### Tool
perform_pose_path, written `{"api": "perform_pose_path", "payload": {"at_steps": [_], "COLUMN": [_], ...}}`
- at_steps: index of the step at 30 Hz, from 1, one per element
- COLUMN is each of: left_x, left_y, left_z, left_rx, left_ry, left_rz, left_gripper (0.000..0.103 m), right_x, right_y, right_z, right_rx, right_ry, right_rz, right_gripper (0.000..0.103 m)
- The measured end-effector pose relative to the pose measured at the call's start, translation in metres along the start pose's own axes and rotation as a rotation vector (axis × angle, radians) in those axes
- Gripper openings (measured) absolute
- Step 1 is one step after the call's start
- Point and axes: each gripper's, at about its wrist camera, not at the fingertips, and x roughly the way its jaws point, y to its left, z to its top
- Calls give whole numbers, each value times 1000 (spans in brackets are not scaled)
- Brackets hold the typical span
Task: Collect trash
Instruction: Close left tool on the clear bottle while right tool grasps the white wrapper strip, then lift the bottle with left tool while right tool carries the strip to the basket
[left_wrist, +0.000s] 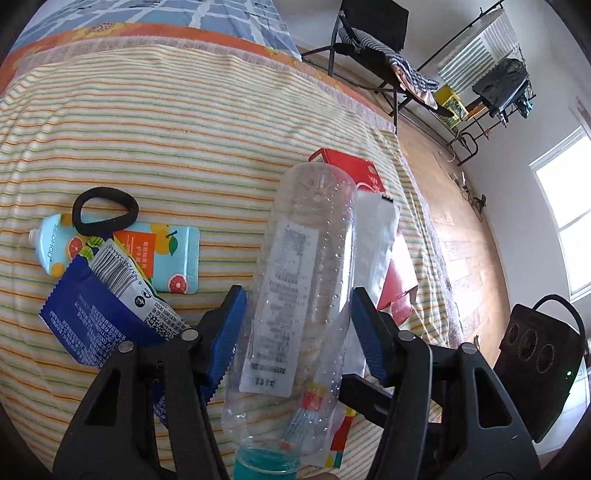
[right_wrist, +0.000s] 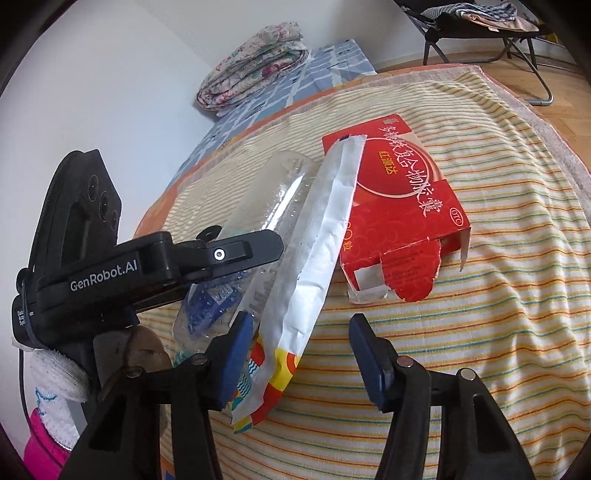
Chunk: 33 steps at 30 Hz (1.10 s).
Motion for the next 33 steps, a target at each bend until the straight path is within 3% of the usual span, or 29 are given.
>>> {"api": "perform_pose_path", "payload": {"at_steps": [5,7,19,33], "left_x": [-5,-8,-43,-107], "left_y": [4,6,3,2], "left_z": [-2,-2,-13,-45], "left_rx": [-1,-4,41,86], "left_ry": [-24,-37,-87,-152], "left_rz": [10,17,53,81], "left_gripper": [59,59,58,57], "right_x": [2,5,-7,-49], "right_y": [3,4,19,45], "right_z": [1,2,-1,-18], "right_rx": [-5,-12,-46,-87], "right_ry": [-3,6,-16,-56], "right_rz": [0,-1,-39,-70], "right_gripper": [55,36,10,5]}}
